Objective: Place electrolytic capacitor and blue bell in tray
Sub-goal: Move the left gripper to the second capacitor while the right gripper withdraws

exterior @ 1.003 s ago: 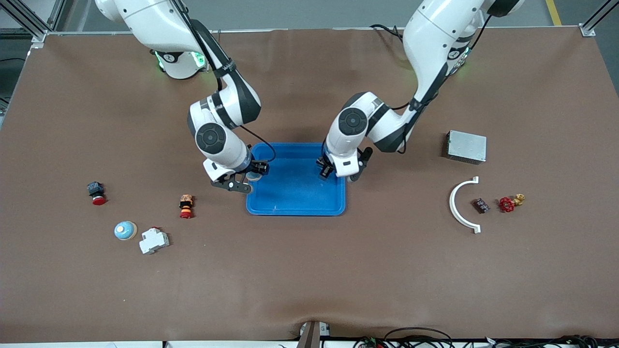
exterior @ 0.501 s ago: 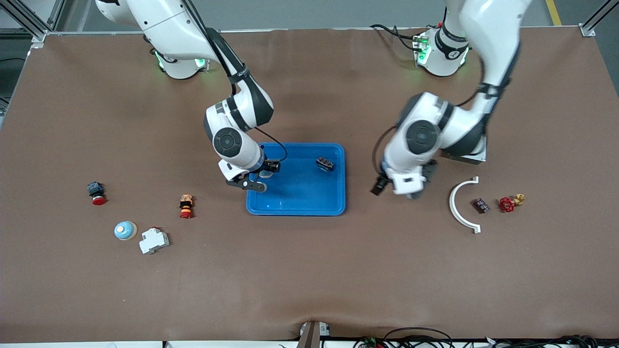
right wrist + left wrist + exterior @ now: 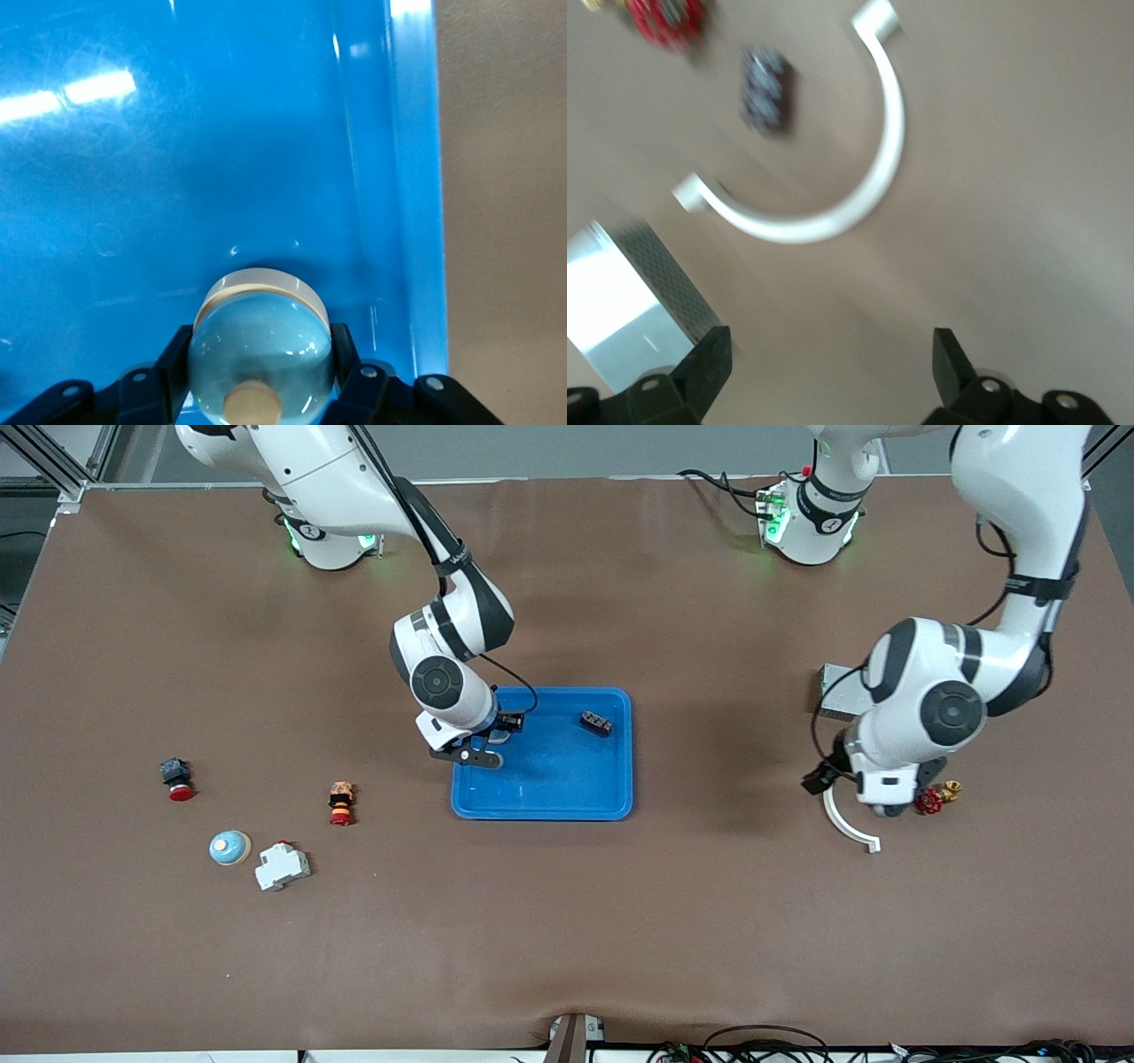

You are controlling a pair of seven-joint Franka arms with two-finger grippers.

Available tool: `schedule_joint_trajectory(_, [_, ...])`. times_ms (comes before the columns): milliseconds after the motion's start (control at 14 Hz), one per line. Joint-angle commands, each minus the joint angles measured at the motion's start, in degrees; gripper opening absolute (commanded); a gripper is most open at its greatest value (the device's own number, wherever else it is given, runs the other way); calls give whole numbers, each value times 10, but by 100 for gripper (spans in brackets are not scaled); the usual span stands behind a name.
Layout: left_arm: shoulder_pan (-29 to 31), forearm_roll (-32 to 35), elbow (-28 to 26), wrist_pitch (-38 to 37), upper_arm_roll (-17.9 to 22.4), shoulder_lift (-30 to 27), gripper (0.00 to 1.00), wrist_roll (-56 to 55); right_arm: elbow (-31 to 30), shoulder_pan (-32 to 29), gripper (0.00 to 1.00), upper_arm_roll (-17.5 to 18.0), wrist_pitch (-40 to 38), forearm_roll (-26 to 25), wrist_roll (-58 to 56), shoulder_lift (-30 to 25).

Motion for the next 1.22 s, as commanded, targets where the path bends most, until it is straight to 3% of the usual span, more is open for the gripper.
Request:
schedule_joint_trajectory(0, [31, 24, 0, 12, -7, 0, 99, 39, 13, 13, 11, -7, -1, 10, 7, 10])
schedule_joint_trajectory(143, [52, 28, 1, 44, -7, 13, 97, 40, 13, 15, 29, -7, -2, 9, 7, 11])
schedule_joint_trajectory(430, [69, 65, 2, 101, -5, 47, 93, 40, 13, 15, 100, -7, -9, 7, 4, 10])
schedule_joint_trajectory(716, [82, 82, 2, 147, -2, 74, 92, 41, 24, 29, 100, -7, -50, 7, 5, -11])
schedule_joint_trajectory(1003, [97, 124, 2, 168, -3, 93, 88, 40, 91, 16, 100, -12, -224, -3, 10, -63])
schedule_joint_trajectory(1146, [98, 124, 2, 175, -3, 101, 81, 40, 109, 4, 100, -20, -274, -19, 4, -85])
